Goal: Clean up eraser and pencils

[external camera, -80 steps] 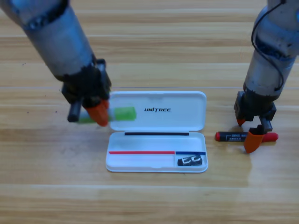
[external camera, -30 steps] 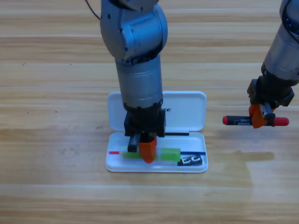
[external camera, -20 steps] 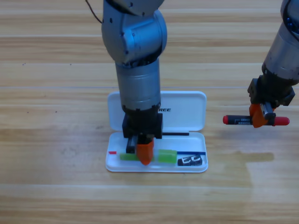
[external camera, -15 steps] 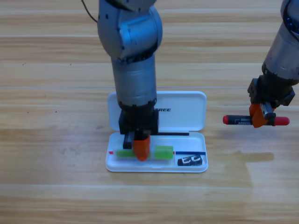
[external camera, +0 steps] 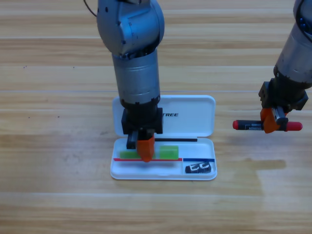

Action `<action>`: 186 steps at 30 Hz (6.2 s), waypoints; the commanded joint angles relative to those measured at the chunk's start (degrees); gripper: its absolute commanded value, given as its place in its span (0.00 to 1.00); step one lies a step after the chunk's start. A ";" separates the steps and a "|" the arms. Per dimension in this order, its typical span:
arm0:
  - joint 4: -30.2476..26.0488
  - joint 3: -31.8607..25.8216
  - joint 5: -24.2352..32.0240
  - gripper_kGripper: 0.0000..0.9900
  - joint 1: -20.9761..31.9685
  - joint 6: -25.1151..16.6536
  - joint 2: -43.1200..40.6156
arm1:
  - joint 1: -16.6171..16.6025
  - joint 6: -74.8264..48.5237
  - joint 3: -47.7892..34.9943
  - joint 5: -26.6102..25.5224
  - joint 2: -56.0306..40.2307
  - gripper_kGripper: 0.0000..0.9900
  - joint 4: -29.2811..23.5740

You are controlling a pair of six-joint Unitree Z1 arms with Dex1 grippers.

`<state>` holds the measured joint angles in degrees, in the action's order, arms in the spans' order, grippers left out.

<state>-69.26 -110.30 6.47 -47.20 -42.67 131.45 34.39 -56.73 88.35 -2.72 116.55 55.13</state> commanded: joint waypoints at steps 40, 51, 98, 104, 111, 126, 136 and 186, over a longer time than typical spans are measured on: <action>-0.52 0.70 1.17 1.00 0.45 3.82 3.99 | 5.95 2.50 -1.77 -0.44 -7.04 0.00 3.32; -5.18 4.65 3.20 1.00 3.26 2.50 -18.95 | 14.91 7.42 7.89 0.53 1.04 0.00 5.96; -3.77 20.39 13.74 1.00 23.91 -10.51 -28.09 | 20.98 17.26 35.93 2.46 21.43 1.00 15.62; -3.07 21.00 13.74 1.00 23.91 -10.51 -28.09 | 21.15 17.26 31.27 -2.99 10.01 1.00 15.71; -1.93 16.87 14.62 1.00 26.46 -10.86 -27.83 | 21.24 20.16 15.28 -13.62 -12.40 1.00 7.80; -0.70 -9.59 27.19 0.54 36.13 -11.91 -5.86 | 20.98 28.07 -8.72 -22.15 -35.25 1.00 -13.03; -2.46 -13.10 35.89 0.00 35.69 -14.64 4.60 | 20.98 27.90 -9.60 -24.52 -34.46 1.00 -13.03; -8.08 -5.01 44.68 0.00 25.06 -20.09 10.49 | 20.98 28.07 -8.98 -25.66 -30.16 1.00 -13.38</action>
<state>-76.75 -117.24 50.62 -20.16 -62.00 142.86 54.49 -29.18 80.37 -27.57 84.26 43.52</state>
